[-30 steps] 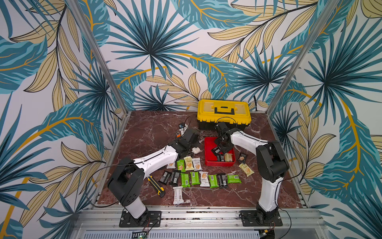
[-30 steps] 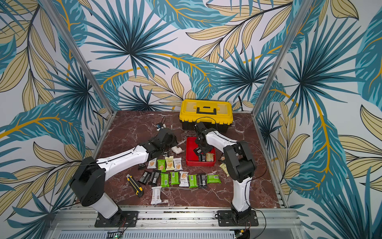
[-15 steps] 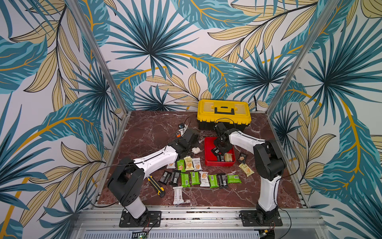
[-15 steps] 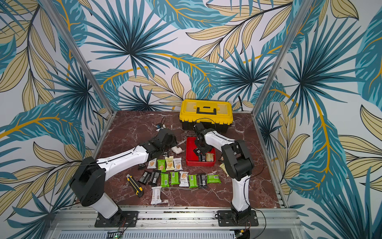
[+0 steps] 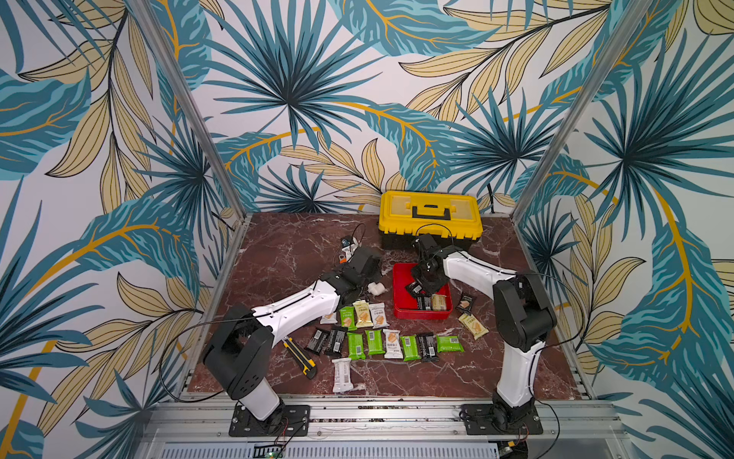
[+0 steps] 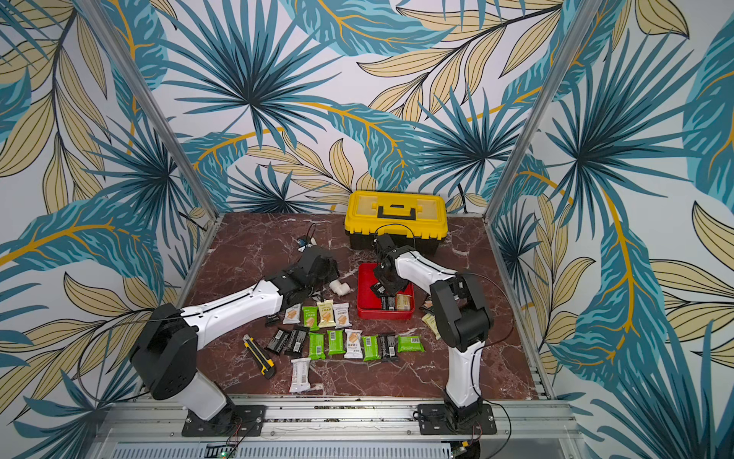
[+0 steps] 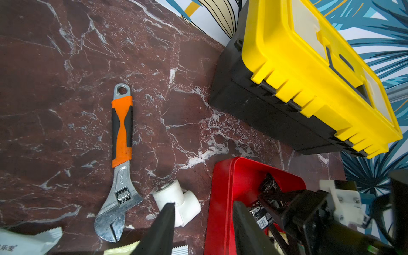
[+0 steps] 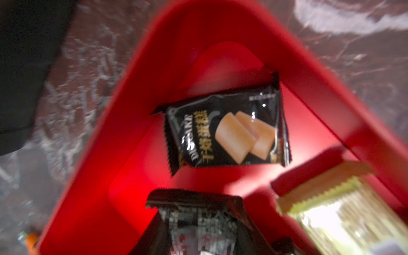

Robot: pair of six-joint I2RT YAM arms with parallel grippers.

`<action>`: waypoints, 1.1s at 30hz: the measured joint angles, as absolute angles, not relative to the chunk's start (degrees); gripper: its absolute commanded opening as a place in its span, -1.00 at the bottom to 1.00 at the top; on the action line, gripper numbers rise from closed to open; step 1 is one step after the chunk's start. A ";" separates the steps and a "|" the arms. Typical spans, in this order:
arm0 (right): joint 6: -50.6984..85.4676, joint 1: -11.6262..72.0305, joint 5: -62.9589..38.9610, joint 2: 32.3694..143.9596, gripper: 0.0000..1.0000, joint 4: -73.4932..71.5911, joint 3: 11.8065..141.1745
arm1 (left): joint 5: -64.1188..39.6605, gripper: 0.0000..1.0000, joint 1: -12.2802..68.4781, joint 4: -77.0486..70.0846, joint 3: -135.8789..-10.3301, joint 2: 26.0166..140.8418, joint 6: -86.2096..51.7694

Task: Take the cookies out of the storage box
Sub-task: Pick up the cookie from the storage box, then place the cookie at the center of the board.

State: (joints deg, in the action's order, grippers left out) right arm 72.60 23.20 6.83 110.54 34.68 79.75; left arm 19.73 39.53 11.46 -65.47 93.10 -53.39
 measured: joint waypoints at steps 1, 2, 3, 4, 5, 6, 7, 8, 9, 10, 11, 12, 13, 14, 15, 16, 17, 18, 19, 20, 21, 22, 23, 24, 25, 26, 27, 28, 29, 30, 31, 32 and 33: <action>72.12 23.20 6.83 109.45 -0.19 34.70 79.46 | 19.75 -0.05 39.53 11.46 -65.47 93.10 -53.39; 71.42 23.20 6.90 107.81 -0.19 34.76 79.07 | 19.77 -0.05 39.51 11.44 -65.45 93.10 -53.39; 70.63 23.20 7.01 106.30 -0.20 34.81 78.67 | 19.84 -0.05 39.51 11.40 -65.39 93.10 -53.39; 69.93 23.18 7.05 104.97 -0.20 34.89 78.32 | 19.97 -0.06 39.51 11.40 -65.28 93.10 -53.39; 69.14 23.18 7.11 103.39 -0.20 35.03 77.87 | 20.05 -0.05 39.48 11.38 -65.14 93.10 -53.39; 68.34 23.11 7.16 101.97 -0.20 35.09 77.30 | 20.21 -0.05 39.46 11.38 -64.97 93.10 -53.39; 67.53 23.03 7.20 100.75 -0.21 35.24 76.66 | 20.32 -0.05 39.44 11.38 -64.82 93.10 -53.39; 66.74 22.87 7.20 99.48 -0.21 35.51 75.94 | 20.43 -0.05 39.40 11.38 -64.66 93.08 -53.39; 65.98 22.70 7.25 98.37 -0.21 35.88 75.22 | 20.51 -0.05 39.35 11.35 -64.49 93.08 -53.36; 65.25 22.41 7.27 97.41 -0.21 36.12 74.50 | 20.58 -0.06 39.31 11.35 -64.40 93.08 -53.39; 64.51 22.02 7.31 96.36 -0.21 36.34 73.65 | 20.60 -0.06 39.27 11.38 -64.27 93.01 -53.36; 63.68 21.43 7.35 95.13 -0.21 36.69 72.71 | 20.60 -0.05 39.20 11.35 -64.18 92.90 -53.36; 63.05 20.88 7.38 94.28 -0.22 36.95 72.03 | 20.60 -0.05 39.18 11.33 -64.10 92.82 -53.34; 62.13 20.01 7.44 93.06 -0.22 37.41 71.13 | 20.58 -0.05 39.16 11.31 -64.10 92.71 -53.17; 61.06 18.96 7.51 91.74 -0.22 37.87 70.35 | 20.53 -0.05 39.13 11.14 -64.10 92.66 -52.93; 60.03 17.91 7.60 90.52 -0.22 38.28 69.67 | 20.38 -0.05 39.11 10.85 -64.07 92.64 -52.69; 58.70 16.53 7.68 89.14 -0.22 38.87 68.95 | 20.14 -0.05 39.11 10.39 -64.01 92.62 -52.27; 57.41 15.14 7.64 87.94 -0.22 39.48 68.31 | 19.90 -0.05 39.09 10.02 -63.99 92.62 -51.88; 55.88 13.50 7.53 86.74 -0.22 40.23 67.70 | 19.49 -0.05 39.05 9.65 -63.99 92.62 -51.46; 54.28 11.75 7.46 85.76 -0.22 40.97 67.18 | 19.09 -0.05 39.03 9.26 -63.99 92.62 -51.00; 52.66 10.22 7.46 85.14 -0.22 41.82 66.81 | 18.76 -0.05 39.00 8.82 -63.99 92.62 -50.68; 50.68 8.49 7.40 84.79 -0.22 42.87 66.57 | 18.35 -0.05 38.98 8.32 -63.99 92.62 -50.30; 48.80 7.03 7.40 84.75 -0.21 43.90 66.48 | 17.96 -0.05 38.98 7.97 -63.99 92.62 -50.00; 46.81 5.74 7.46 84.82 -0.21 44.86 66.48 | 17.63 -0.05 38.96 7.66 -63.99 92.62 -49.71; 44.73 4.54 7.62 84.93 -0.21 45.89 66.48 | 17.17 -0.05 38.94 7.29 -63.99 92.62 -49.41; 42.63 3.42 7.90 85.10 -0.21 47.05 66.50 | 16.86 -0.05 38.94 7.01 -63.99 92.62 -49.28; 40.99 2.66 8.16 85.36 -0.21 47.97 66.54 | 16.62 -0.05 38.94 6.79 -63.99 92.62 -49.19; 39.09 1.83 8.60 85.89 -0.21 48.90 66.61 | 16.34 -0.05 38.94 6.59 -63.99 92.62 -49.04; 37.45 1.06 9.02 86.70 -0.21 49.91 66.70 | 16.10 -0.05 38.94 6.48 -63.99 92.62 -48.93; 36.27 0.49 9.32 87.46 -0.21 50.41 66.72 | 15.86 -0.05 38.94 6.39 -63.99 92.62 -48.84; 35.00 -0.14 9.82 88.55 -0.21 51.07 66.74 | 15.62 -0.05 38.94 6.26 -63.99 92.62 -48.82; 34.06 -0.64 10.28 89.67 -0.21 51.48 66.76 | 15.44 -0.05 38.94 6.15 -63.99 92.62 -48.77; 33.28 -1.06 10.76 90.87 -0.21 51.79 66.81 | 15.33 -0.05 38.94 6.13 -63.99 92.62 -48.75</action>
State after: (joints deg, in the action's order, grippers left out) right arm 33.28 -1.06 10.76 90.87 51.79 66.81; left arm 15.33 38.94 6.13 -63.99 92.62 -48.75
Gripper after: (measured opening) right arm 0.434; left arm 0.475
